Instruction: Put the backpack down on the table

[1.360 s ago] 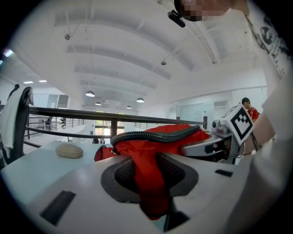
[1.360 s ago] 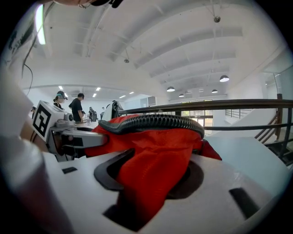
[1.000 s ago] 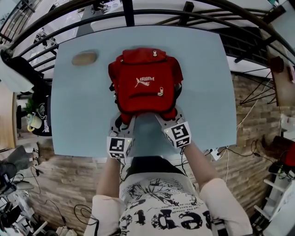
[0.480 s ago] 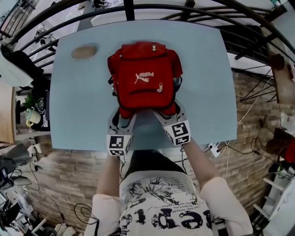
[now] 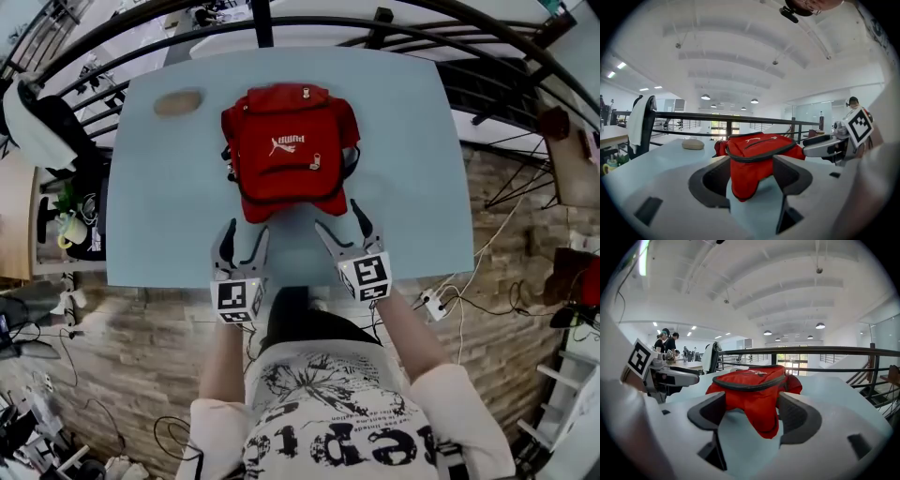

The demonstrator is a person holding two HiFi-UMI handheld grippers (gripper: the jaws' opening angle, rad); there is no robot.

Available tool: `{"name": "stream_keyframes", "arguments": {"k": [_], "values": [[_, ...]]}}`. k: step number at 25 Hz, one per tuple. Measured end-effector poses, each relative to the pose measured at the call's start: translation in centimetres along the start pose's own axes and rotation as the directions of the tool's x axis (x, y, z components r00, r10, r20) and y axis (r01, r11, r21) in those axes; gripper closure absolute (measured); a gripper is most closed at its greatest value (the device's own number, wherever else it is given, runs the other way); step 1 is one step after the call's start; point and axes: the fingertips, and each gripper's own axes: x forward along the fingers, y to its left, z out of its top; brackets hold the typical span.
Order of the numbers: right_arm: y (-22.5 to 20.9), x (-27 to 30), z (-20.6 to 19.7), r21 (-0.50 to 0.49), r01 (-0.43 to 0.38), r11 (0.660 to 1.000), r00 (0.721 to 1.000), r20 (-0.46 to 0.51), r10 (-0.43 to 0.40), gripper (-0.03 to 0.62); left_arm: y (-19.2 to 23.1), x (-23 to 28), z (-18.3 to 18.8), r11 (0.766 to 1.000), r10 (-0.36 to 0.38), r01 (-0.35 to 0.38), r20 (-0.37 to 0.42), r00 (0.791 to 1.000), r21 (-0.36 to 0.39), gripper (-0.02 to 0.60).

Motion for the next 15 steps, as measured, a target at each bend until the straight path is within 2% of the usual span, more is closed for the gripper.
{"name": "stream_keyframes", "arguments": {"k": [2, 4, 5, 7, 13, 15], "values": [[0.7, -1.5, 0.6, 0.003, -0.009, 1.0, 1.0, 0.0, 0.009, 0.304, -0.7, -1.3, 0.3, 0.999, 0.007, -0.007, -0.004, 1.0, 0.031, 0.313], [1.4, -3.0, 1.3, 0.013, -0.016, 1.0, 1.0, 0.012, 0.015, 0.382, -1.5, -2.8, 0.4, 0.999, 0.015, -0.014, -0.018, 1.0, 0.047, 0.38], [1.8, -3.7, 1.6, 0.014, -0.02, 1.0, 1.0, 0.02, 0.02, 0.414, -1.9, -3.5, 0.6, 0.999, 0.019, -0.018, -0.028, 0.999, 0.042, 0.433], [2.5, -5.0, 2.2, 0.009, -0.031, 0.999, 0.999, 0.03, 0.03, 0.46, -2.8, -4.6, 1.5, 0.999, 0.018, -0.017, -0.017, 1.0, 0.037, 0.501], [3.6, -8.4, 3.7, 0.014, -0.037, 0.999, 0.997, 0.064, 0.036, 0.585, -5.2, -7.2, 4.9, 0.997, -0.027, 0.024, 0.033, 0.999, 0.073, 0.554], [3.9, -9.2, 4.1, -0.003, -0.04, 0.999, 0.997, 0.067, 0.04, 0.6, -5.8, -7.8, 5.6, 0.997, -0.035, 0.032, 0.034, 0.999, 0.07, 0.558]]}}
